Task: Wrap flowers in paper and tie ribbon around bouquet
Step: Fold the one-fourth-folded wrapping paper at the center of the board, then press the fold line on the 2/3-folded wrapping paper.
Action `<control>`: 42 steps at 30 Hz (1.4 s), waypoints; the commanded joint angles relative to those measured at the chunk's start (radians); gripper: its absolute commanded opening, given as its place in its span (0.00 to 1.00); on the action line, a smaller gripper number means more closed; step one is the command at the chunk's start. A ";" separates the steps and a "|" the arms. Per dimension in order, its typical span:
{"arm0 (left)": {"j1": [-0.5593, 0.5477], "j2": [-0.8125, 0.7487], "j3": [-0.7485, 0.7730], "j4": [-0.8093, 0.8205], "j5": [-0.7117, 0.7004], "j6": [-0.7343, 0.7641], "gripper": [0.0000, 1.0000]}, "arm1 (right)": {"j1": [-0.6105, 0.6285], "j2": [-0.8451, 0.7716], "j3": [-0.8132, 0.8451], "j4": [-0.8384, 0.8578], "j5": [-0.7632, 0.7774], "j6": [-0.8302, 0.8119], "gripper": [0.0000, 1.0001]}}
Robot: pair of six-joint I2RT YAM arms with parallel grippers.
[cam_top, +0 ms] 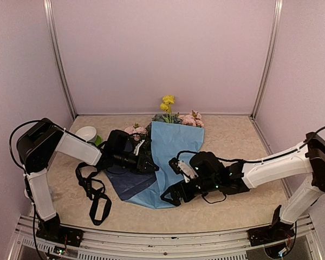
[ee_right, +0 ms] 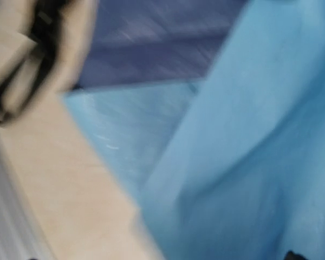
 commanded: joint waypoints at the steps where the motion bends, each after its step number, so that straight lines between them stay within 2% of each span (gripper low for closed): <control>1: 0.024 0.020 0.030 -0.129 -0.042 0.122 0.00 | -0.039 -0.179 -0.090 -0.002 -0.042 0.099 0.95; 5: 0.022 0.031 0.031 -0.131 -0.030 0.134 0.00 | -0.167 -0.262 -0.220 0.054 -0.075 0.256 0.83; 7: 0.023 0.033 0.034 -0.136 -0.031 0.135 0.00 | -0.238 -0.276 -0.277 0.112 -0.090 0.331 0.74; 9: 0.023 0.035 0.035 -0.145 -0.035 0.137 0.00 | -0.307 -0.268 -0.314 0.179 -0.112 0.377 0.70; 11: 0.027 0.034 0.029 -0.150 -0.038 0.142 0.00 | -0.348 -0.235 -0.321 0.224 -0.124 0.384 0.68; 14: 0.029 0.033 0.031 -0.150 -0.039 0.144 0.00 | -0.392 -0.140 -0.289 0.291 -0.192 0.373 0.72; 18: 0.030 0.037 0.038 -0.157 -0.035 0.154 0.00 | -0.405 0.012 -0.190 0.327 -0.236 0.335 0.74; 23: 0.036 0.037 0.041 -0.183 -0.048 0.169 0.00 | -0.423 0.164 -0.121 0.429 -0.284 0.357 0.69; 25: 0.040 0.041 0.044 -0.197 -0.049 0.178 0.00 | -0.431 0.214 -0.101 0.471 -0.318 0.372 0.60; 29: 0.052 0.042 0.039 -0.217 -0.053 0.195 0.00 | -0.444 0.245 -0.100 0.486 -0.325 0.386 0.22; 32: 0.073 0.048 0.043 -0.244 -0.066 0.196 0.00 | -0.463 0.224 -0.123 0.475 -0.318 0.374 0.00; 37: 0.086 0.069 0.066 -0.290 -0.065 0.249 0.00 | -0.495 0.198 -0.113 0.407 -0.318 0.304 0.00; 42: 0.087 0.079 0.065 -0.291 -0.068 0.253 0.00 | -0.513 0.168 -0.081 0.268 -0.285 0.222 0.00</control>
